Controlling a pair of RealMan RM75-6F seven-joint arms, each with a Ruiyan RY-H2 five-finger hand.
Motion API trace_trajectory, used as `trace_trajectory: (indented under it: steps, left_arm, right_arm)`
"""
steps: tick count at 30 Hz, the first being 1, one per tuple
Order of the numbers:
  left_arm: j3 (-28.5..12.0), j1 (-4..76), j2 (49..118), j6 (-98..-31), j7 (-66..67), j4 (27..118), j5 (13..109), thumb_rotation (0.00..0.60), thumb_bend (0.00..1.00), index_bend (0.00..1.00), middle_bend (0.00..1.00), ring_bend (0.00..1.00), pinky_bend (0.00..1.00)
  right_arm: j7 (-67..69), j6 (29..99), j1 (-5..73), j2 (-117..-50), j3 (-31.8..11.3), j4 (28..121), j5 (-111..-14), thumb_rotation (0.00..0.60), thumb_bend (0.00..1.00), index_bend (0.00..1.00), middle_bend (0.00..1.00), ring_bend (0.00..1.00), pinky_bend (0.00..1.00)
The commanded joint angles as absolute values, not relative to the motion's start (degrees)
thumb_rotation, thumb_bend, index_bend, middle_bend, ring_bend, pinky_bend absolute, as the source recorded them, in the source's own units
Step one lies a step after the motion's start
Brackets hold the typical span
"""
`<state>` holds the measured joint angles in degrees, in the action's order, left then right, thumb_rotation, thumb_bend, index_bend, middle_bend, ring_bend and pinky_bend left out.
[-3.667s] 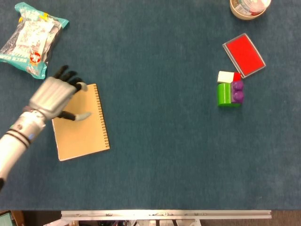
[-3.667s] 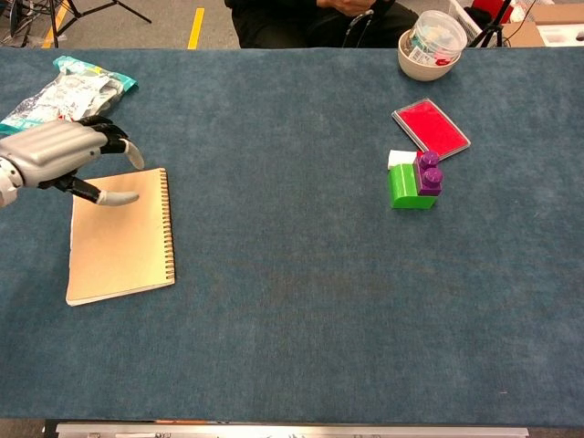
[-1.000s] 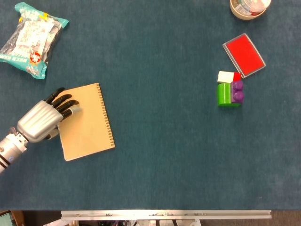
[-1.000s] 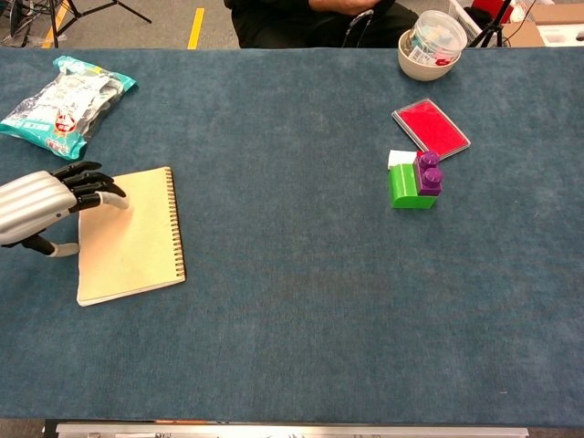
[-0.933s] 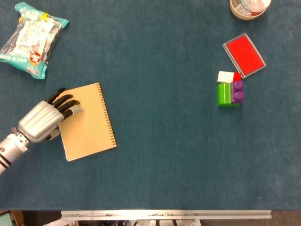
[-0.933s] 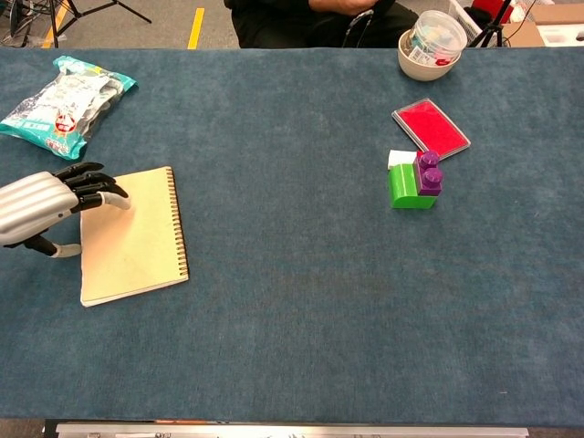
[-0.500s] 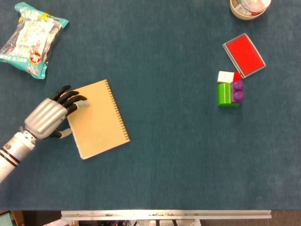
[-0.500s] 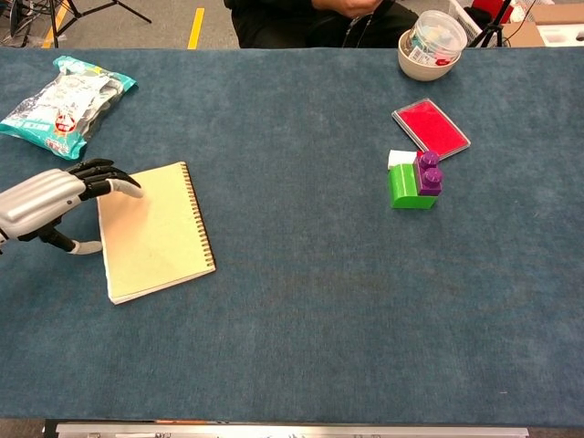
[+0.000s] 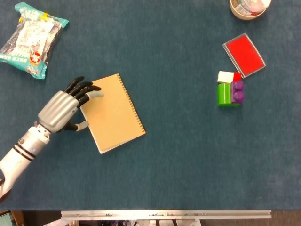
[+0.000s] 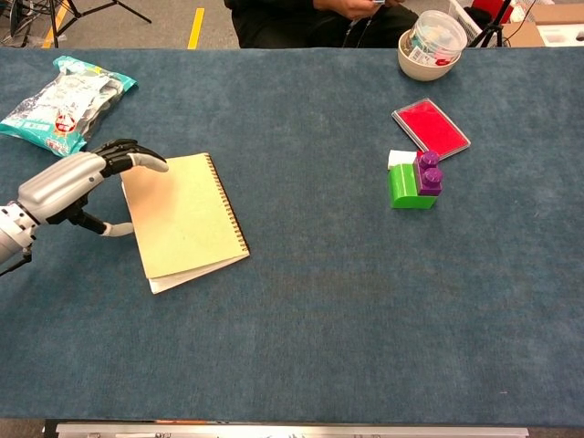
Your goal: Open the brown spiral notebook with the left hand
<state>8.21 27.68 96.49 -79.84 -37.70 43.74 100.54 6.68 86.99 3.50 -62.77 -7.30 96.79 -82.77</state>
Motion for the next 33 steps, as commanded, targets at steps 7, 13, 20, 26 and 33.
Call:
trace_trajectory:
  steps: [7, 13, 20, 26, 33]
  left_arm:
    - [6.2, 31.2, 93.3, -80.9, -36.7, 53.5, 101.4, 0.600, 0.32, 0.25, 0.18, 0.10, 0.00]
    - [6.1, 32.8, 92.2, -79.0, -33.6, 59.4, 101.9, 0.600, 0.35, 0.34, 0.18, 0.10, 0.00]
    - [5.9, 34.1, 92.4, -75.8, -28.7, 63.4, 101.6, 0.600, 0.35, 0.40, 0.18, 0.09, 0.00]
    - [5.5, 34.3, 93.3, -73.5, -25.0, 64.1, 100.2, 0.600, 0.35, 0.44, 0.19, 0.09, 0.00]
    - [5.3, 33.5, 94.2, -73.5, -22.5, 63.3, 99.3, 0.600, 0.35, 0.49, 0.21, 0.09, 0.00]
  right_arm:
    - [7.2, 87.2, 3.5, -63.0, -7.5, 96.3, -82.8, 0.600, 0.53, 0.38, 0.37, 0.28, 0.37]
    - [7.9, 87.2, 3.4, -63.1, -7.5, 95.8, -82.7, 0.600, 0.53, 0.38, 0.37, 0.28, 0.37]
    - [8.8, 87.1, 3.3, -63.2, -7.6, 94.9, -82.5, 0.600, 0.53, 0.38, 0.37, 0.28, 0.37]
    - [9.7, 87.1, 3.3, -63.3, -7.7, 94.1, -82.4, 0.600, 0.53, 0.38, 0.37, 0.28, 0.37]
    - [10.6, 87.0, 3.3, -63.5, -7.7, 93.3, -82.6, 0.600, 0.53, 0.38, 0.37, 0.28, 0.37]
